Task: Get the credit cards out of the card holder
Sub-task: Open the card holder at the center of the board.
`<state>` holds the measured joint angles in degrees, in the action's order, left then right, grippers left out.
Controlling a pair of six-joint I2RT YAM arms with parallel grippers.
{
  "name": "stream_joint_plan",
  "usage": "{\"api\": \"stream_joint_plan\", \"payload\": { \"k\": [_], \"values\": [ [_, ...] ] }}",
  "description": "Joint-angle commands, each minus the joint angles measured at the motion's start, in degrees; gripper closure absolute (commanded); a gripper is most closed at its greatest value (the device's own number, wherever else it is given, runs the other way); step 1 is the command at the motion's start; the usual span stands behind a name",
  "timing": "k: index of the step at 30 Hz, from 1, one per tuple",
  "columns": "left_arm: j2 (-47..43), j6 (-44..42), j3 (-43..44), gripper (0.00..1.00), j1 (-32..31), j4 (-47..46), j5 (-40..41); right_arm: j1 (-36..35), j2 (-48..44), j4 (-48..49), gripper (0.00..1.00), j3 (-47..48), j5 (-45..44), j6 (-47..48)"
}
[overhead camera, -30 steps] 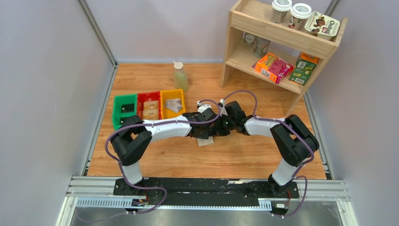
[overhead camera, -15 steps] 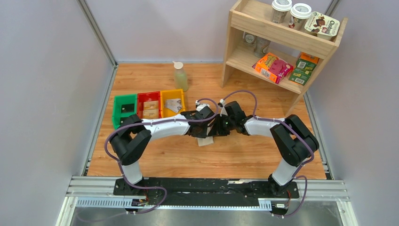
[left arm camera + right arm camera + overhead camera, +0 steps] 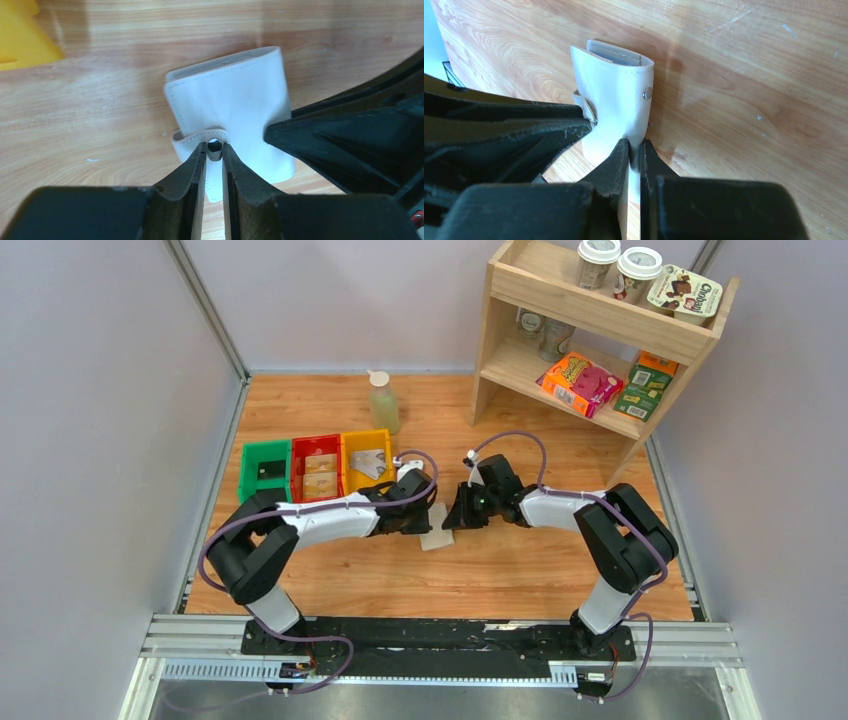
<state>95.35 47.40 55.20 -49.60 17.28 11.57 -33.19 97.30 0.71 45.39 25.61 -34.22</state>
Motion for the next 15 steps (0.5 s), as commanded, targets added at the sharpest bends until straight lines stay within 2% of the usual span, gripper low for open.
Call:
{"api": "stream_joint_plan", "payload": {
  "k": [1,10,15],
  "values": [
    [-4.3,5.9,-7.8,1.00,3.0,-6.2,-3.3,-0.2,1.1,-2.9,1.00,-0.4,-2.7,2.8],
    [-12.4,11.5,-16.1,1.00,4.8,-9.5,-1.2,-0.1,0.7,-3.0,0.98,-0.4,-2.7,2.9],
    [-17.4,14.2,-20.0,1.00,4.7,-8.8,2.8,-0.5,-1.1,-5.5,0.68,0.7,-4.6,4.3]
  ]
}}
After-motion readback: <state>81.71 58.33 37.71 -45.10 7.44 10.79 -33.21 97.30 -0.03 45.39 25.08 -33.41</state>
